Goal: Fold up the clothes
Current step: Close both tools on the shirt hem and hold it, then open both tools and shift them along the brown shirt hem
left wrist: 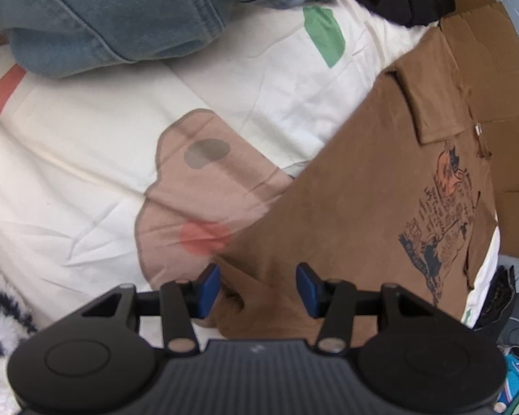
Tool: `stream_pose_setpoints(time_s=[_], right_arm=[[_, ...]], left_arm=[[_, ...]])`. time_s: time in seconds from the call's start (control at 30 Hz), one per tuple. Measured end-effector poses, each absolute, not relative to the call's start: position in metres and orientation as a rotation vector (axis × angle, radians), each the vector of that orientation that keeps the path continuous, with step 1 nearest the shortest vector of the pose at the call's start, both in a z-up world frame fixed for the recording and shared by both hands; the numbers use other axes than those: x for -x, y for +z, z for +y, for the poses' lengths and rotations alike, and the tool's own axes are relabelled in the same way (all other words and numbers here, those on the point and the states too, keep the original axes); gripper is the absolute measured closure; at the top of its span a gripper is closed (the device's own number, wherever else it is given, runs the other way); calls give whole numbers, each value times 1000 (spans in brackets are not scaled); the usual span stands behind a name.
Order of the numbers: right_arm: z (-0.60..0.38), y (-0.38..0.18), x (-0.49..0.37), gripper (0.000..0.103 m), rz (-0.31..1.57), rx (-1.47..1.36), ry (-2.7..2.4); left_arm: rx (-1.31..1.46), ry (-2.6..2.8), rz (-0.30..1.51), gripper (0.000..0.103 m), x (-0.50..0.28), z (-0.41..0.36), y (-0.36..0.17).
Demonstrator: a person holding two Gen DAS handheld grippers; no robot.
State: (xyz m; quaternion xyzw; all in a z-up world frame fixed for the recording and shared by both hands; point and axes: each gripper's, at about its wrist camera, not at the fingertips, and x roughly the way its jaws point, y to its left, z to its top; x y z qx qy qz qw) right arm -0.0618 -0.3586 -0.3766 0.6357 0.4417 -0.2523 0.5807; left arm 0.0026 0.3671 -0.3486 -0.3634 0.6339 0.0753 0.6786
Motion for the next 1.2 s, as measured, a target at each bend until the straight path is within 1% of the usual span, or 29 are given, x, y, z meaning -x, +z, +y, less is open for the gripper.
stream_pose_setpoints(time_s=[0.37,0.43,0.5,0.53,0.57,0.6,0.73,0.97,1.2], right_arm=[[-358,-372,60,99,1050,-1451,-590],[-358,-372,60,99,1053,-1449,-592],[-358,-372,60,99,1054,-1451,-593],[-357,-371,59,99,1054,-1451,-593],[-357,-371,59,99,1054,-1450,-592],[-357,-370,59,99,1054,-1450,-589],[-358,-366,57,99,1047,-1453,-569],[-360,-367,52,99,1010,-1488,-560],[-362,-372,42,99,988,-1507,-577]], left_arm=[[760,151,1444,51,8,357,-358],[769,120,1437,55,10,354,-360],[754,85,1441,62,9,350,-361],[741,66,1446,68,9,348,-362],[731,49,1449,89,8,346,-362],[743,42,1449,98,7,347,-361],[793,11,1444,99,2,349,-354],[1012,77,1305,99,-25,375,-337],[1097,188,1244,99,-55,378,-348]])
